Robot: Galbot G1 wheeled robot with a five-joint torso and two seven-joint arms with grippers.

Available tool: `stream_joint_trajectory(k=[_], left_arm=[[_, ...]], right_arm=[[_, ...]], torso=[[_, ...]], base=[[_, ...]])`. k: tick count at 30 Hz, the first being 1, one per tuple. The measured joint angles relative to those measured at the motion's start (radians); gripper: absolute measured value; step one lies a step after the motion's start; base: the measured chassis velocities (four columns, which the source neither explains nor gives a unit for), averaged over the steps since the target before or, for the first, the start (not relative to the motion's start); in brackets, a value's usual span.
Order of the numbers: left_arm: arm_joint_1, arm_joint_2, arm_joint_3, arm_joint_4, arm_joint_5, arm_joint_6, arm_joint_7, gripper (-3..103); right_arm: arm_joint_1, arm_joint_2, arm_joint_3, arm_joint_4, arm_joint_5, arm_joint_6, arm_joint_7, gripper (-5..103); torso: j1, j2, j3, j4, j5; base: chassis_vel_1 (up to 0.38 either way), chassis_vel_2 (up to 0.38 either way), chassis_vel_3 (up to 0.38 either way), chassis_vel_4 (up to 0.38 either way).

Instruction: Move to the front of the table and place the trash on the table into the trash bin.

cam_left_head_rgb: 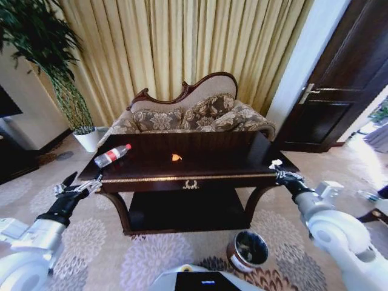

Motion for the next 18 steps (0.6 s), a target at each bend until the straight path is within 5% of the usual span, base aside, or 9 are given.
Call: stream_joint_trajectory(k=[9, 12, 18], left_arm=[[0.017, -0.027, -0.006, -0.001, 0.005, -0.002, 0.004, 100], [0.025, -0.034, -0.006, -0.001, 0.008, -0.005, 0.008, 100], [0.01, -0.018, -0.011, -0.001, -0.011, -0.006, 0.004, 100]], right_arm=[[-0.07, 0.086, -0.053, -0.159, -0.154, -0.043, -0.153, 0], [-0.065, 0.131, -0.13, -0.3, -0.283, 0.019, -0.254, 0], [-0.05, 0.161, -0.175, -0.442, -0.359, 0.153, -0.448, 0]], torso=[[0.0, 0.0, 0.0, -0.0003, -0.0004], [0.002, -0.001, 0.001, -0.0001, 0.0006], [0.001, -0.001, 0.001, -0.0002, -0.0003]], base=[[0.094, -0.085, -0.096, 0.1], [-0.016, 0.011, 0.034, -0.024], [-0.038, 0.025, 0.044, -0.019]])
